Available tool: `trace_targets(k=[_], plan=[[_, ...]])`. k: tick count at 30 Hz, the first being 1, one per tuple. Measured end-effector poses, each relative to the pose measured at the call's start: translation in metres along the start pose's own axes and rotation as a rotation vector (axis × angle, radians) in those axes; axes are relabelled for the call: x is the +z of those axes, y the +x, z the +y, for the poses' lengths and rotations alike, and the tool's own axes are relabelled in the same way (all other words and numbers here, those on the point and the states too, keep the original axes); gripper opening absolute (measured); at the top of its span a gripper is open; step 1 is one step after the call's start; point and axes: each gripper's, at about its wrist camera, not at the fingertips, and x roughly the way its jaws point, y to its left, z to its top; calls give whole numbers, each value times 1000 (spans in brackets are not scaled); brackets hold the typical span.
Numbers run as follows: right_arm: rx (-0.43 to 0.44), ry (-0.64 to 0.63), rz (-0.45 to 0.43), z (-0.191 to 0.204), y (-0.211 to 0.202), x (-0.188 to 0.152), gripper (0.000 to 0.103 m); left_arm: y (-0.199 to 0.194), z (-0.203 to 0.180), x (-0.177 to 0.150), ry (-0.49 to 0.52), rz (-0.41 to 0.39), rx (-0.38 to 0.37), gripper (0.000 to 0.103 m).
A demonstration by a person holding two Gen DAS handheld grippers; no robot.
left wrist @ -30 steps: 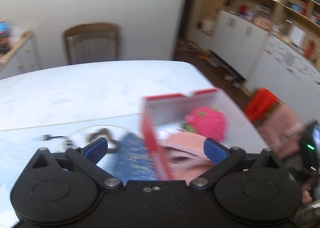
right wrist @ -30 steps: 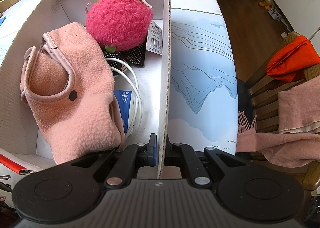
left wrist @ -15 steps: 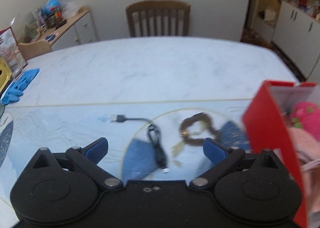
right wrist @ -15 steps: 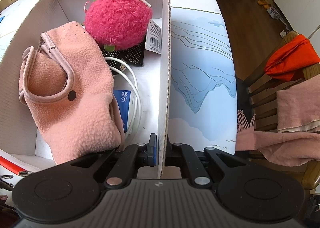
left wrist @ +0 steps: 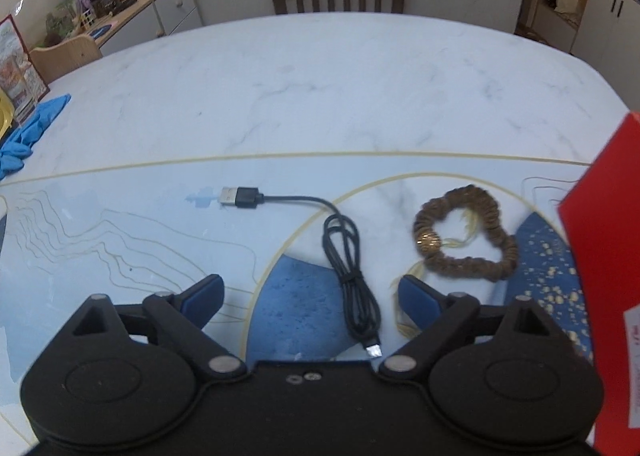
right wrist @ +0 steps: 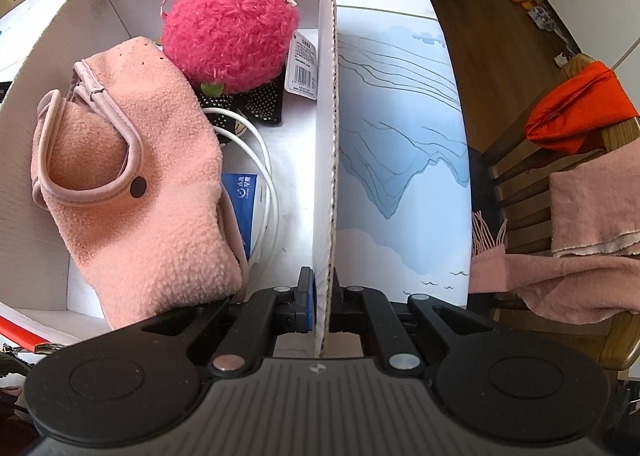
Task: Organize objects
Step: 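Move the left tool to the black cable and grasp it, then lift the black cable with the left tool and carry it over the box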
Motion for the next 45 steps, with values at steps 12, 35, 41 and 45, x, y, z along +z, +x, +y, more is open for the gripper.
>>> trace_targets(k=[12,35,41,45], plan=[[0,4,5,-2,2,-1,5,2,-3,6,-55,17,-79,53],[16,10,-19,-4,-1,-3,5,-57,5,1,-106,-61,-112,8],[18,6,-24,-3,-1,-3,5,-97,2,-2,-118,-121,-152,8],[19,1,-26,-4,-1,-4,5,-126,-15,-4,-65,-155,-196,8]])
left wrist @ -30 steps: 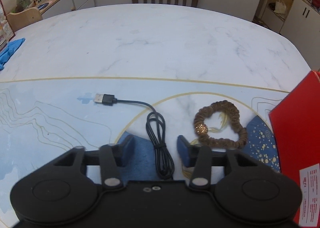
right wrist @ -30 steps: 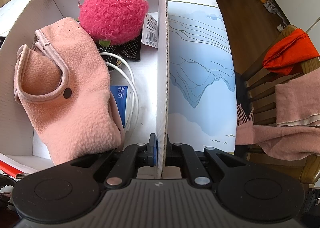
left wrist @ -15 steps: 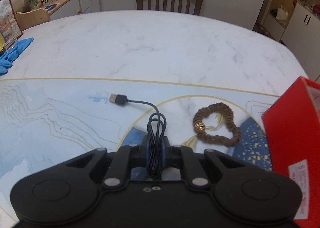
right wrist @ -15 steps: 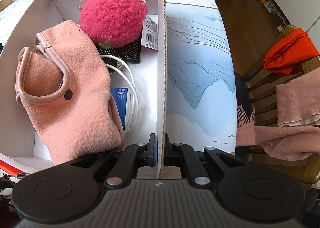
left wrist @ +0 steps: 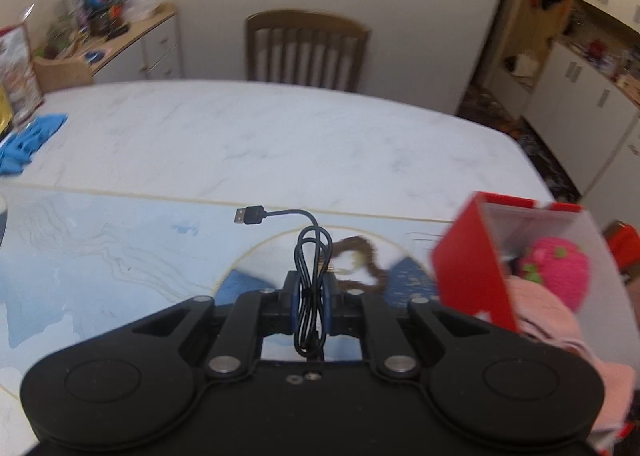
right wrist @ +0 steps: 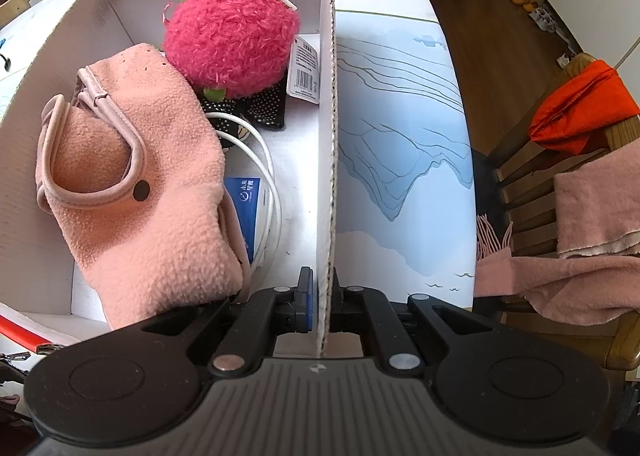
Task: Organize objects
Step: 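Lift the black cable with the left tool and carry it over the box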
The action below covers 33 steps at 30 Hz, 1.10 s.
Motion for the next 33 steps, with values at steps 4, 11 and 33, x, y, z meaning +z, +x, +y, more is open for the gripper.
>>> trace_targets(k=[4,11,33], plan=[[0,-3,-2,0,0,0,5,-17,-30,0,60,-17,-62,8],[1,-13,-8,1,0,0,5,-33,-88,-3,180,-24,-182,8],[9,-21,-19,1,-3,-1,5,10,-211,-35,482,24,-162,8]])
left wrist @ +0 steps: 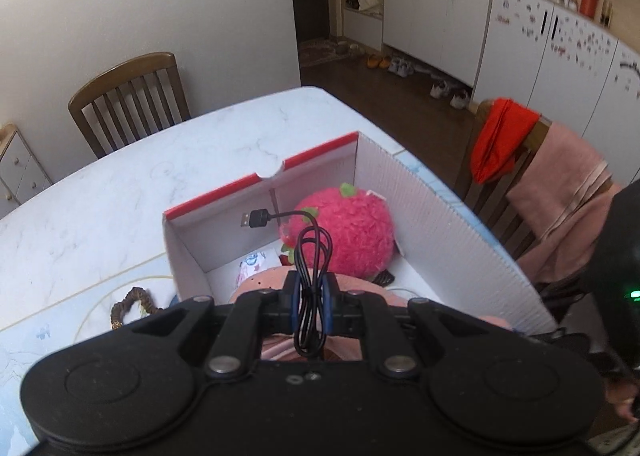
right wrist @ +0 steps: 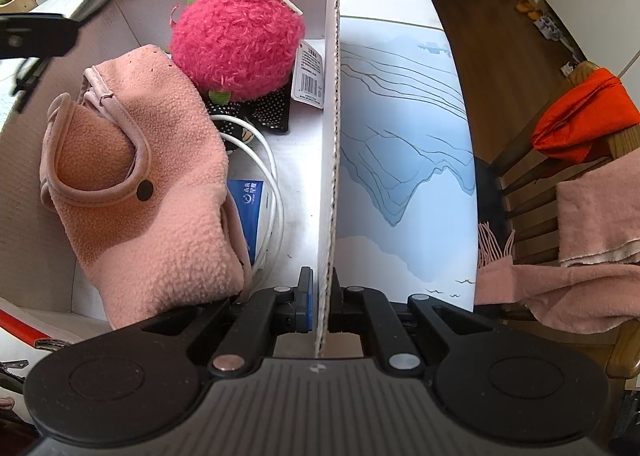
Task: Organize objects
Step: 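Lift the black cable with the left tool and carry it over the box, then lower the black cable onto the pink hat and open the left tool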
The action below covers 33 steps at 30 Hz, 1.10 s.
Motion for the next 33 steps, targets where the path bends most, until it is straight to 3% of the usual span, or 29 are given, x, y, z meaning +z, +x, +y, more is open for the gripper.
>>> trace_targets(k=[11,21,27,33], plan=[[4,0,-1,0,1,0,5,37,2,-3,25,94,64,9],[4,-2,-1,0,2,1,5,59,7,-10,38,177,45,10],[4,-1,-1,-1,2,1,5,59,10,-9,18,189,28,13],[4,-1,0,0,3,1,5,53,13,-9,-15,181,16,24]])
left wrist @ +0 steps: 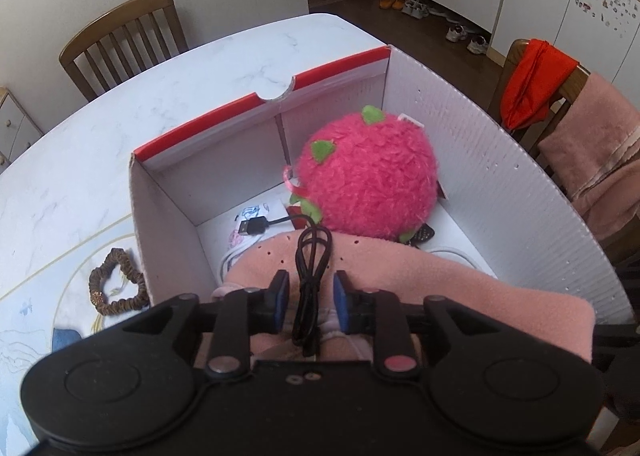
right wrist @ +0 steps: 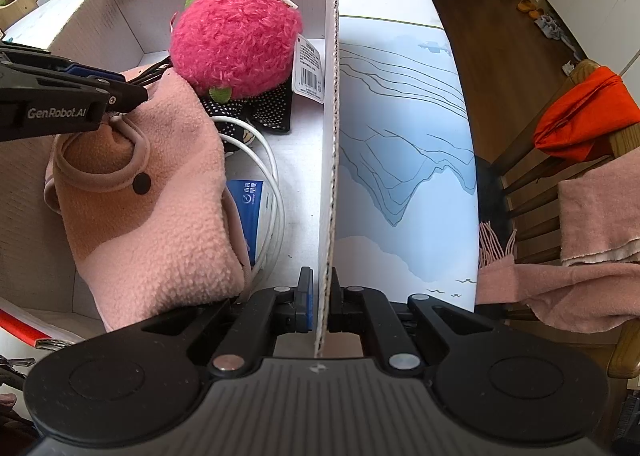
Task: Organize objects
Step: 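Lower the black cable onto the pink hat and open the left tool, then move the left tool back to the brown beaded hair tie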
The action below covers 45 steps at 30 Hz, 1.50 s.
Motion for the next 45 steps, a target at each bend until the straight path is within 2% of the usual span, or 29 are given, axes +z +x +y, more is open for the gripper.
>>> trace_targets(k=[3,7,13,18,23,27,29,32,40,45], plan=[[1,0,0,-1,0,0,5,-6,2,-2,-10,-17,-22,35],[6,3,0,-1,0,0,5,-15,4,-5,-29,-43,-39,53],[7,5,-4,-2,-1,0,5,-36,9,-7,-57,-97,-65,65],[8,3,-8,-3,-4,0,5,-52,19,-8,-97,-134,-82,69],[7,3,-8,-3,-4,0,5,-70,34,-11,-135,-181,-79,83],[8,3,-7,-3,-4,0,5,-84,48,-15,-158,-224,-75,86],[7,4,-7,-3,-3,0,5,-91,57,-17,-179,-251,-83,94],[5,5,-7,-3,-4,0,5,-100,72,-21,-214,-289,-75,101],[7,7,-5,-3,-5,0,5,-98,120,-27,-292,-299,26,102],[2,11,-1,-2,-5,1,5,-79,149,-32,-327,-263,109,102]])
